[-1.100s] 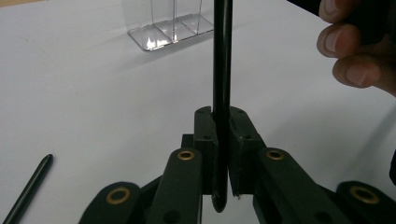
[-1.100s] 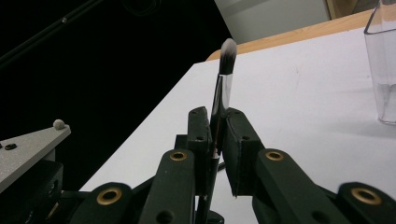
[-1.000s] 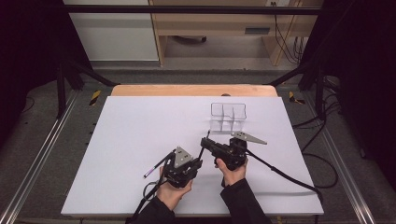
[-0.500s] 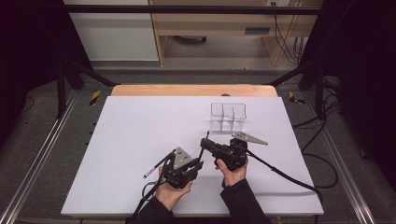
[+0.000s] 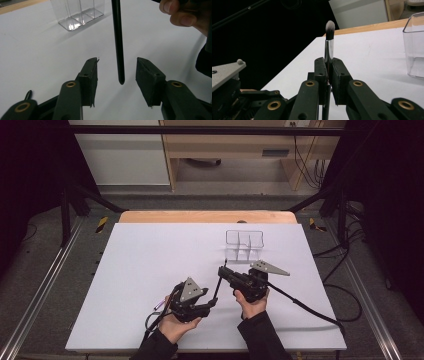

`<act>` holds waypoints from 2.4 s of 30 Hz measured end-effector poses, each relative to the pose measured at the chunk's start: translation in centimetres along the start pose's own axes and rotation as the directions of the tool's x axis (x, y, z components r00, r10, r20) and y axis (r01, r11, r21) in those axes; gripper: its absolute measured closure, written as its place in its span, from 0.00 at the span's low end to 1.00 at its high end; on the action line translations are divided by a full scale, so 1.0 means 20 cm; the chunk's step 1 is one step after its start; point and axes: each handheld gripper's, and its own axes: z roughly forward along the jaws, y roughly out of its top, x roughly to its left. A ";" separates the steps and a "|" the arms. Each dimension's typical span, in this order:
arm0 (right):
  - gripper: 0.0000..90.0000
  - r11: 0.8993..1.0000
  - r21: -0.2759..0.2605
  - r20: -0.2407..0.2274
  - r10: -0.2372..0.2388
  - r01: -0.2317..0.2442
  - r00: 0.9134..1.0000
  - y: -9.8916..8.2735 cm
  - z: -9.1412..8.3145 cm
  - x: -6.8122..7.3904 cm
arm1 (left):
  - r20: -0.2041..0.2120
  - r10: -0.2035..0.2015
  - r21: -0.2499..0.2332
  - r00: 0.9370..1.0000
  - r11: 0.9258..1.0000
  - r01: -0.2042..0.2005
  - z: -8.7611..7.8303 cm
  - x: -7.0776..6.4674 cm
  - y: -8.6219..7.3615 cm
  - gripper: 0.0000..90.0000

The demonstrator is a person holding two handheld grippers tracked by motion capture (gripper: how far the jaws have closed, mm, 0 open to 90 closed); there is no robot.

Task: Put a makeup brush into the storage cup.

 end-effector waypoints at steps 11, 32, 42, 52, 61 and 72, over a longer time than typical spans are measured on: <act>0.93 0.999 0.001 0.023 -0.051 0.051 0.998 0.01 -0.02 0.00 | 0.005 0.010 -0.019 1.000 1.000 -0.010 -0.08 0.08 -0.03 0.38; 0.93 0.991 0.001 0.072 -0.137 0.137 0.988 0.04 -0.06 -0.01 | -0.055 -0.020 -0.017 0.998 1.000 0.019 -0.23 0.24 -0.09 0.16; 0.93 0.988 0.006 0.090 -0.154 0.154 0.984 0.05 -0.07 -0.03 | -0.094 -0.048 -0.003 0.994 0.999 0.048 -0.28 0.32 -0.15 0.14; 0.93 0.987 -0.001 0.105 -0.159 0.160 0.982 0.09 -0.09 -0.07 | -0.113 -0.075 -0.012 0.991 0.997 0.074 -0.33 0.40 -0.18 0.14; 0.93 0.985 -0.015 0.138 -0.170 0.174 0.976 0.15 -0.11 -0.10 | -0.133 -0.081 -0.015 0.988 0.997 0.080 -0.38 0.44 -0.20 0.13; 0.93 0.984 -0.036 0.168 -0.168 0.176 0.972 0.24 -0.12 -0.13 | -0.149 -0.081 -0.008 0.986 0.997 0.081 -0.41 0.48 -0.24 0.13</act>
